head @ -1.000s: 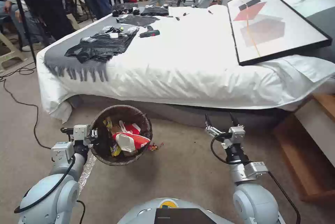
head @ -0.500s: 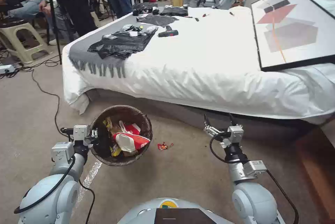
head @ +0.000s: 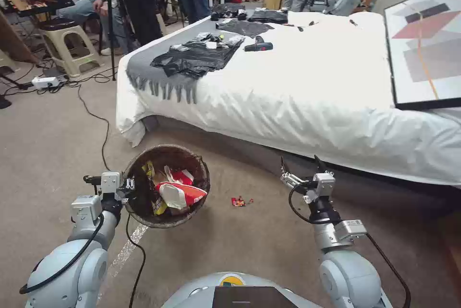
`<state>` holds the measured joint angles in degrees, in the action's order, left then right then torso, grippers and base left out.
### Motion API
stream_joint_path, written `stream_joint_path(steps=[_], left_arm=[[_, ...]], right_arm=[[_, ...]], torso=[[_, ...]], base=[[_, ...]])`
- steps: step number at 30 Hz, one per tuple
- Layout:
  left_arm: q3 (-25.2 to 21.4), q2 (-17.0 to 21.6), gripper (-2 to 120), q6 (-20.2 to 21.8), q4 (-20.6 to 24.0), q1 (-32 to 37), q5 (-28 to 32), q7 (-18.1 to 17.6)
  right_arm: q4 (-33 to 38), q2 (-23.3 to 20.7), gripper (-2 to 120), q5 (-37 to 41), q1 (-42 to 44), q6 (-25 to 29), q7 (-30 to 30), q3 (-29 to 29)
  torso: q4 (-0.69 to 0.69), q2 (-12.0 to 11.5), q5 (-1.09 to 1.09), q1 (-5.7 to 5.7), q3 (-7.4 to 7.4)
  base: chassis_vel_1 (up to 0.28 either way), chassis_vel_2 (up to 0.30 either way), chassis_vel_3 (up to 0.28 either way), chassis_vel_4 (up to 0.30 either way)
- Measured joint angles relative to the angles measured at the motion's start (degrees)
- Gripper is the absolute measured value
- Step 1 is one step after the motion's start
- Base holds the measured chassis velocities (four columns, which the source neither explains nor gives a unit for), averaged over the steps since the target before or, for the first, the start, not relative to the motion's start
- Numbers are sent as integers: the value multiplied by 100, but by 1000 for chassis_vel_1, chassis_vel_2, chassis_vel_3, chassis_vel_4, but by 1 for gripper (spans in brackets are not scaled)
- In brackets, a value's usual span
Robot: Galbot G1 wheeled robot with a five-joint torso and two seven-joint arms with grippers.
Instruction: Pick up the trash bin, then pick up the garbage from the floor and place it into the trash bin.
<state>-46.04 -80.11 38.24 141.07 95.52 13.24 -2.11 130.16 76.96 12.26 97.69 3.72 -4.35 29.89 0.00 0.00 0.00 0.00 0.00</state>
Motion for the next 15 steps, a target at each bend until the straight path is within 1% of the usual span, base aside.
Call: stream_joint_path(steps=[3,4,5,6,8,15], left_arm=[[3,1,3,0,0,-2,-1,0],[5,0,3,0,0,-4,-2,0],[5,-1,3,-1,-1,-4,-3,-1],[6,-1,3,-1,-2,-7,-3,0],[6,-1,3,-2,-3,-9,-3,0],[2,13,3,-22,-7,-14,-16,0]], right_arm=[[2,1,100,11,4,-5,0,13],[3,0,100,16,9,-7,1,21],[5,0,100,23,14,-9,2,25],[8,-1,100,28,18,-12,3,29],[9,-2,100,35,21,-17,3,31],[11,-17,100,100,42,-167,102,94]], torso=[[1,0,0,0,0],[0,0,0,0,0],[1,0,0,0,0],[-1,0,0,0,0],[0,0,0,0,0],[0,0,0,0,0]], base=[[75,73,63,63],[61,79,52,62],[46,61,52,47],[46,53,48,47],[34,53,37,46],[6,6,9,15]])
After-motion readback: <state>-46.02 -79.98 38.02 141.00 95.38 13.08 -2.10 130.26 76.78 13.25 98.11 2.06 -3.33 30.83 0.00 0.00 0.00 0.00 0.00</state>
